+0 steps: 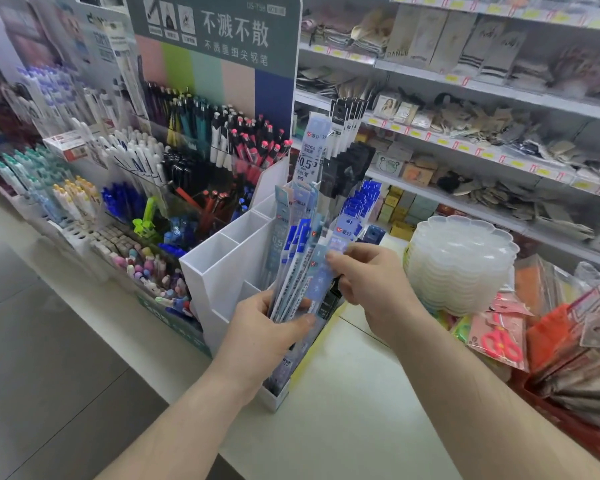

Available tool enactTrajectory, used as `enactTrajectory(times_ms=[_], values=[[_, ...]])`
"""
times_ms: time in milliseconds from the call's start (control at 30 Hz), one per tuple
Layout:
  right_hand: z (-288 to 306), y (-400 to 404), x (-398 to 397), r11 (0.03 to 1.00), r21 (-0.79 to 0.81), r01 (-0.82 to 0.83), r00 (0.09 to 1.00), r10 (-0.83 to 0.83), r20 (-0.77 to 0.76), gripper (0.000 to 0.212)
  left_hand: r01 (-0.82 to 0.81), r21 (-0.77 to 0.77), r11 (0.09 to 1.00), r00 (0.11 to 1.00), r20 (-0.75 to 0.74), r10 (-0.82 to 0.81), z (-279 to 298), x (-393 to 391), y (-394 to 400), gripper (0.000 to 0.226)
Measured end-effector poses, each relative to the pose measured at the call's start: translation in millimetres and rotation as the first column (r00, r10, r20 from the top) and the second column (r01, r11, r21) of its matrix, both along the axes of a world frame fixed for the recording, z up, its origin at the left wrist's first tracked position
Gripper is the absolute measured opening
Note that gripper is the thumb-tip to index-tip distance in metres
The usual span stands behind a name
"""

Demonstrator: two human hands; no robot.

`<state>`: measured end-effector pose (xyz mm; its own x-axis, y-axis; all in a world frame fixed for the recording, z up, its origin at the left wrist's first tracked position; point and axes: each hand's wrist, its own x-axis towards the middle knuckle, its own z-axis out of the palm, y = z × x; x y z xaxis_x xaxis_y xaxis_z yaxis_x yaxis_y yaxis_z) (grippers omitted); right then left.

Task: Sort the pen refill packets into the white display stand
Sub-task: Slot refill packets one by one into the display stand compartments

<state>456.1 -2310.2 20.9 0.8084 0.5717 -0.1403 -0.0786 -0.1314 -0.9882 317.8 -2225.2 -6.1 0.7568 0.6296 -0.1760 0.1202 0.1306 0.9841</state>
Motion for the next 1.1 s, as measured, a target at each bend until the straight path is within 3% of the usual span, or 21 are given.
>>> enactTrajectory(times_ms=[267, 433, 567, 767, 900, 1100], values=[[71.0, 9.1, 36.2, 0.893, 0.307, 0.330, 0.923, -0.373, 0.093, 0.022, -0.157, -0.047, 0.986, 0.982, 0.095, 0.161, 14.0, -6.4, 23.1, 0.011], [96.5, 29.7, 43.3, 0.892, 0.358, 0.278, 0.920, -0.354, 0.169, 0.025, -0.161, -0.061, 0.985, 0.977, 0.134, 0.168, 22.1, -6.3, 30.8, 0.006], [95.2, 23.5, 26.7, 0.924, 0.355, 0.145, 0.922, -0.256, 0.290, 0.023, -0.195, -0.095, 0.976, 0.968, 0.139, 0.207, 16.7, -12.3, 38.8, 0.007], [53.0, 27.1, 7.8, 0.984, 0.166, 0.057, 0.857, -0.133, 0.498, 0.025, -0.190, -0.112, 0.975, 0.968, 0.146, 0.205, 10.6, -17.8, 39.7, 0.008], [37.2, 36.7, 1.7, 0.997, 0.046, 0.053, 0.857, -0.070, 0.511, 0.024, -0.174, -0.106, 0.979, 0.972, 0.143, 0.188, 12.4, -19.3, 40.2, 0.007], [13.1, 58.7, -2.4, 0.932, -0.363, -0.022, 0.873, 0.195, 0.448, 0.020, -0.087, -0.108, 0.990, 0.986, 0.131, 0.100, 10.9, -15.8, 33.1, 0.009]])
